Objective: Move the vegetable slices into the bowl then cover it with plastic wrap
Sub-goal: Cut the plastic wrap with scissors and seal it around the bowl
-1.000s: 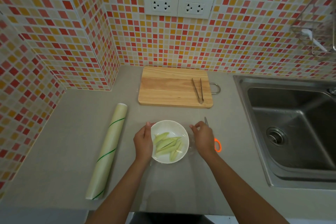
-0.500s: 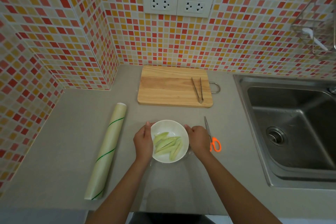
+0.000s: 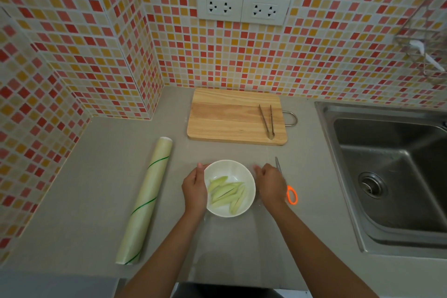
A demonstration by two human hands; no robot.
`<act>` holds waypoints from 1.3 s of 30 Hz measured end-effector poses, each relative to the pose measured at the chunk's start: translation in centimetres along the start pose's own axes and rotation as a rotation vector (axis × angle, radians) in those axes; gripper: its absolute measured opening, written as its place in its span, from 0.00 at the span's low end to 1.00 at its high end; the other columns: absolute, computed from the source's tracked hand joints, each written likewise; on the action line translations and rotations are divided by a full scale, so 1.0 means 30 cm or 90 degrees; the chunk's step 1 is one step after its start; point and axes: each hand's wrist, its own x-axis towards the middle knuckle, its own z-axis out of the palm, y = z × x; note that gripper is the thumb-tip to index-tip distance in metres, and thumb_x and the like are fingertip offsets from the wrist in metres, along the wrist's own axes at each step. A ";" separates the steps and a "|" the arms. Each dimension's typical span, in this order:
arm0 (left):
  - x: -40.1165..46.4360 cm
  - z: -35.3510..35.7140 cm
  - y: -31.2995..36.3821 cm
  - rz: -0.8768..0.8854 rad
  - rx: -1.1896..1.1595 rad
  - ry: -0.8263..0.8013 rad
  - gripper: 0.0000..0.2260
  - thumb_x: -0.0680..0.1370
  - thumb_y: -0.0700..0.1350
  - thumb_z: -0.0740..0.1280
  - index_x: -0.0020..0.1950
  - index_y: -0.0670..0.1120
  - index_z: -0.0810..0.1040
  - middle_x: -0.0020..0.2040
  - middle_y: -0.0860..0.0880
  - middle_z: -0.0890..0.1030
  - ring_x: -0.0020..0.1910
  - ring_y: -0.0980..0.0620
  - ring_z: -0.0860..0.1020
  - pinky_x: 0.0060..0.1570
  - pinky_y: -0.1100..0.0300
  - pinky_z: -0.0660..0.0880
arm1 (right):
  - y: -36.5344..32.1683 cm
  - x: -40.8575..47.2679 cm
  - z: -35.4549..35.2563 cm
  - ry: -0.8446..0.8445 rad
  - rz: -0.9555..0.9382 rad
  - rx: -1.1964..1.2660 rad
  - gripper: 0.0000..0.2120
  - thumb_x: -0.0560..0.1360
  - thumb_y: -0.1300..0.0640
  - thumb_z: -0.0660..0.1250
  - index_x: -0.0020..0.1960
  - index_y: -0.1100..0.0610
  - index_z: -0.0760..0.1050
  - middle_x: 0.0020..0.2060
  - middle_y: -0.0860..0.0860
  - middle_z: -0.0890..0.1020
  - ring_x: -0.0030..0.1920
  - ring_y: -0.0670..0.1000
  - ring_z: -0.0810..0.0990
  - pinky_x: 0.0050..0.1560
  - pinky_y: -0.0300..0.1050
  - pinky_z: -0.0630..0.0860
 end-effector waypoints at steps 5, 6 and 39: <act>0.000 0.001 -0.006 -0.003 -0.012 -0.002 0.18 0.83 0.51 0.56 0.47 0.49 0.85 0.44 0.50 0.86 0.44 0.53 0.83 0.46 0.59 0.78 | -0.014 -0.009 -0.057 0.182 -0.024 0.207 0.17 0.82 0.56 0.55 0.47 0.65 0.78 0.44 0.60 0.81 0.46 0.59 0.79 0.43 0.43 0.68; 0.000 0.002 -0.007 -0.005 -0.014 0.000 0.18 0.83 0.51 0.56 0.46 0.49 0.85 0.44 0.50 0.86 0.44 0.53 0.83 0.45 0.60 0.78 | -0.030 -0.028 -0.062 0.173 -0.023 0.335 0.17 0.82 0.56 0.55 0.48 0.63 0.79 0.44 0.58 0.82 0.46 0.56 0.80 0.45 0.41 0.69; 0.012 0.012 -0.013 -0.102 -0.095 -0.162 0.20 0.83 0.53 0.52 0.57 0.47 0.82 0.54 0.46 0.84 0.52 0.50 0.82 0.49 0.60 0.78 | -0.075 -0.042 -0.029 -0.354 0.088 0.721 0.19 0.80 0.50 0.58 0.59 0.62 0.80 0.58 0.62 0.81 0.59 0.60 0.79 0.63 0.57 0.72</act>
